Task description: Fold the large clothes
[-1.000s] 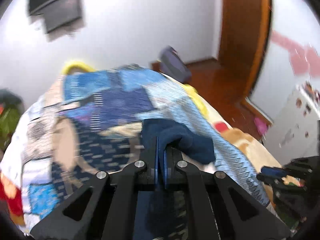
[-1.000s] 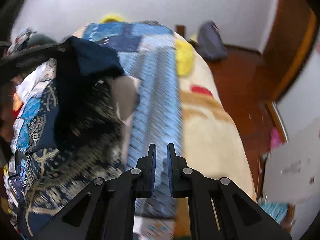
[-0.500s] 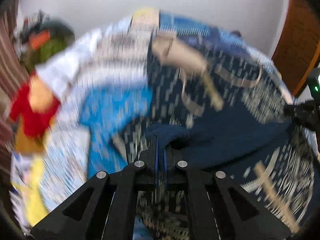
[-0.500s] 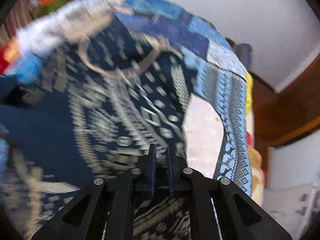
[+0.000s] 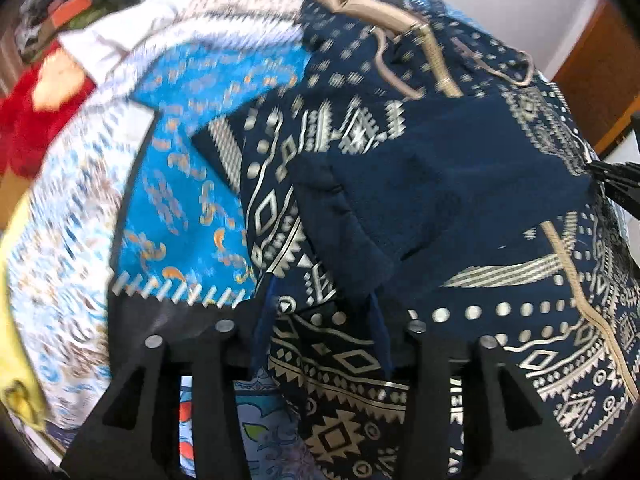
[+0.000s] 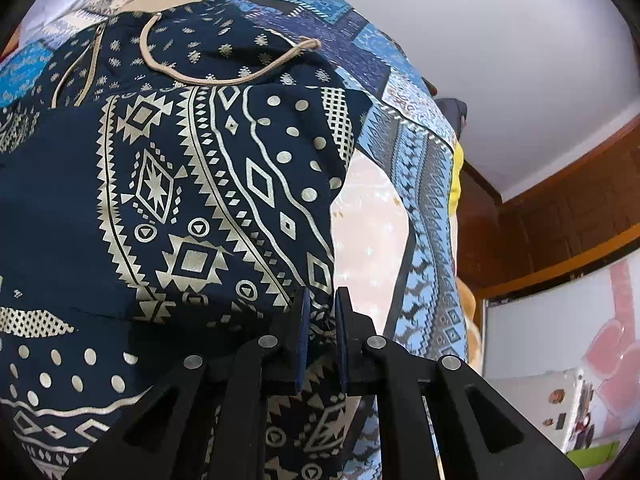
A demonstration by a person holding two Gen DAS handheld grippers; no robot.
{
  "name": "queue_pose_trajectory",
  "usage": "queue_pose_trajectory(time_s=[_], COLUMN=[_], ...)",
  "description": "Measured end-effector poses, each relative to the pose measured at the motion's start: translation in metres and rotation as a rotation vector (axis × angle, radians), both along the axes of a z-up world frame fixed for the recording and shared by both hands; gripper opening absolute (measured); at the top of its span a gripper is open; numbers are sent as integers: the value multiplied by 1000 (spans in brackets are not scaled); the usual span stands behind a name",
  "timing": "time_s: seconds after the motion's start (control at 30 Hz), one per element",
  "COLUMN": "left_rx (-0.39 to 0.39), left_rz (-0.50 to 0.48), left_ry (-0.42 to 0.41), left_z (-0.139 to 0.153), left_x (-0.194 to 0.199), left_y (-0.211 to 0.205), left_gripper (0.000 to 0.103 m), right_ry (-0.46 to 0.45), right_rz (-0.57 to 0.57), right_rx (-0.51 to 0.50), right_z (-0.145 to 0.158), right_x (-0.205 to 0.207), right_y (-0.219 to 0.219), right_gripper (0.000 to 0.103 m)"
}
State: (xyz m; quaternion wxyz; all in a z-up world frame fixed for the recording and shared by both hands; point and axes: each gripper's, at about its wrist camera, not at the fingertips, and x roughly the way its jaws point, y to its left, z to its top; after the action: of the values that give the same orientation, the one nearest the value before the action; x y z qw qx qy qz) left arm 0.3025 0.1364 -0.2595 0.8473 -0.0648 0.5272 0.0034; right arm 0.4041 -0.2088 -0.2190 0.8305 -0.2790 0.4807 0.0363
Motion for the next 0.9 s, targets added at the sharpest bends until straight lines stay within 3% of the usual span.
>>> queue_pose_trajectory(time_s=[0.1,0.2,0.3,0.43,0.47,0.5,0.7,0.8,0.9], left_rx=[-1,-8,65,116,133,150,118,135,135], left_rz=[-22,-59,-82,-93,-90,-76,60,119,139], left_ry=[-45,-46,-18,-28,-34,-36,-54,-30,25], left_z=[14,16,-2,-12,-9,-6,11,9,-3], left_x=[4,19,45,53,53,51,35,21,5], left_y=[-12,-27,-37,-49,-48,-45,8,35,53], left_gripper=[64,66,66,45,28,19,17,16,17], right_ry=[21,39,48,31,31,33,55,63,-4], right_rz=[-25,-39,-38,-41,-41,-39,-10,-28,-1], right_rx=[73,153,213,249,263,281,259,144,82], right_z=[10,25,39,54,56,58,42,10,-1], right_x=[-2,-4,-8,-7,-5,-2,25,35,29], right_y=[-7,-16,-25,-34,-35,-36,-17,-5,1], right_gripper=[7,7,7,7,7,7,7,7,7])
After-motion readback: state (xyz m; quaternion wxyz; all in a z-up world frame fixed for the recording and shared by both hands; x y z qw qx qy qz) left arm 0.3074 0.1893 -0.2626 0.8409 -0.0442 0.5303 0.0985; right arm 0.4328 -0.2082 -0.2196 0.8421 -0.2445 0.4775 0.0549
